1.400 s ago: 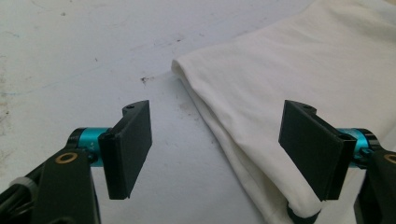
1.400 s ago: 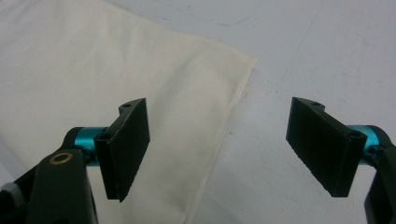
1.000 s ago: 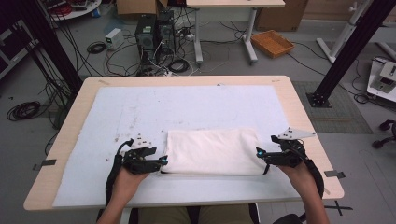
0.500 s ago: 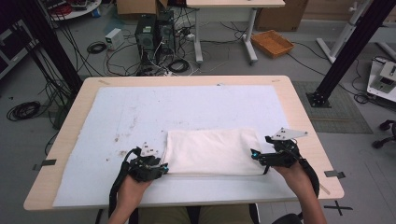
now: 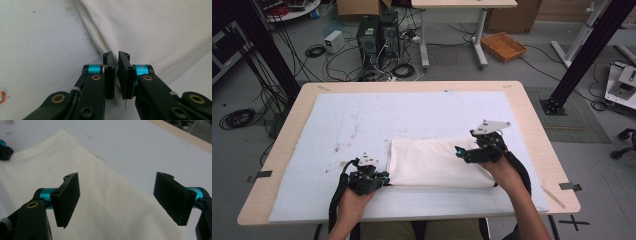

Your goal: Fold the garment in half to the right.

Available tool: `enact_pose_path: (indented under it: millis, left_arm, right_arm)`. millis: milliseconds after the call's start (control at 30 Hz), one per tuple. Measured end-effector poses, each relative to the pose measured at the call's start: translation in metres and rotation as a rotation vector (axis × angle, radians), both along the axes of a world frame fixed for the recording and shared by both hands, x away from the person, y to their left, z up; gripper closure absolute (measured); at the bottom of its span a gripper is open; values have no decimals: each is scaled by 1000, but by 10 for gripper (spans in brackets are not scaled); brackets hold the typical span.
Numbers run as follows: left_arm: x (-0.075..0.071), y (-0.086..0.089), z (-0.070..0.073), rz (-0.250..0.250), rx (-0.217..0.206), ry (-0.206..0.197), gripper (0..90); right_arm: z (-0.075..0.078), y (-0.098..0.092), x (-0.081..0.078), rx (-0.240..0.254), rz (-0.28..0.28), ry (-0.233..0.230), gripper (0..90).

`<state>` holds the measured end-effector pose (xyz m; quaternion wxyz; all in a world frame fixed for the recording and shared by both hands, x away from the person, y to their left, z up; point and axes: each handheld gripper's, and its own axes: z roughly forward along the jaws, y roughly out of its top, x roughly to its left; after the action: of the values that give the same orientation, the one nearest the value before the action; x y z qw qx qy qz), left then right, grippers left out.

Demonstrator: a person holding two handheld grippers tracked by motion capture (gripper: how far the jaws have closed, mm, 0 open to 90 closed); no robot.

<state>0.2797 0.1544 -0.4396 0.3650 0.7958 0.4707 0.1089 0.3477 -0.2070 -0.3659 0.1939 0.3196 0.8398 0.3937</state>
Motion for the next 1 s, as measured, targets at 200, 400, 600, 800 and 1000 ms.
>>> enact_pose_path:
  millis: [200,400,600,800,1000]
  left_arm:
    - [-1,-1,0,-31,21,-12,806]
    - [0,-2,0,-41,25,-14,826]
    - [0,0,1,-47,25,-7,838]
    - [0,0,1,-47,17,-7,846]
    - [-2,0,5,-59,13,-25,851]
  right_arm:
    - [8,46,30,15,84,3,211]
    - [1,90,58,-28,145,124,250]
    - [-18,135,78,-101,194,189,294]
    - [-38,177,88,-162,248,225,410]
    - [-59,204,91,-241,287,250,668]
